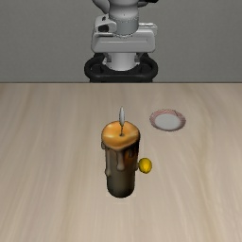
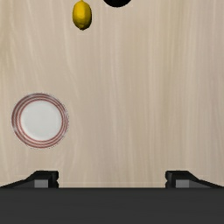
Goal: Pick up the lemon and place it in the plate with the candle lit
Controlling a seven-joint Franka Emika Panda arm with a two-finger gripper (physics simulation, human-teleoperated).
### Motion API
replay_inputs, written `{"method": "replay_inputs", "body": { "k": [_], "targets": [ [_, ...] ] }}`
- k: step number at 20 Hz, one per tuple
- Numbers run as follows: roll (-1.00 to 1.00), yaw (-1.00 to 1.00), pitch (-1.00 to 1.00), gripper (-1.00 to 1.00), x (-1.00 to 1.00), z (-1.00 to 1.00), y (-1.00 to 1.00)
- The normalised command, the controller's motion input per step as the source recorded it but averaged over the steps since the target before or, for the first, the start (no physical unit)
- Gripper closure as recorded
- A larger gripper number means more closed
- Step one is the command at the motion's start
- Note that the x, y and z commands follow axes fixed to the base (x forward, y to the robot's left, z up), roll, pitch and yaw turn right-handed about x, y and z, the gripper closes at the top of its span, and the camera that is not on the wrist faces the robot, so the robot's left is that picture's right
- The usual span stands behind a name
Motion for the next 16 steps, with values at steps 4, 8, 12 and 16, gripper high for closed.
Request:
{"method": "replay_inputs", "body": {
  "k": [4, 8, 12, 16],
  "targets": [
    [0.00, -0.45, 0.00, -1.00, 0.00, 0.00, 0.00],
    [0.00, -0.45, 0.00, -1.00, 0.00, 0.00, 0.00],
    [0.00, -0.45, 0.00, -1.00, 0.00, 0.00, 0.00],
    [0.00, -0.45, 0.00, -1.00, 0.00, 0.00, 0.00]
  ]
}}
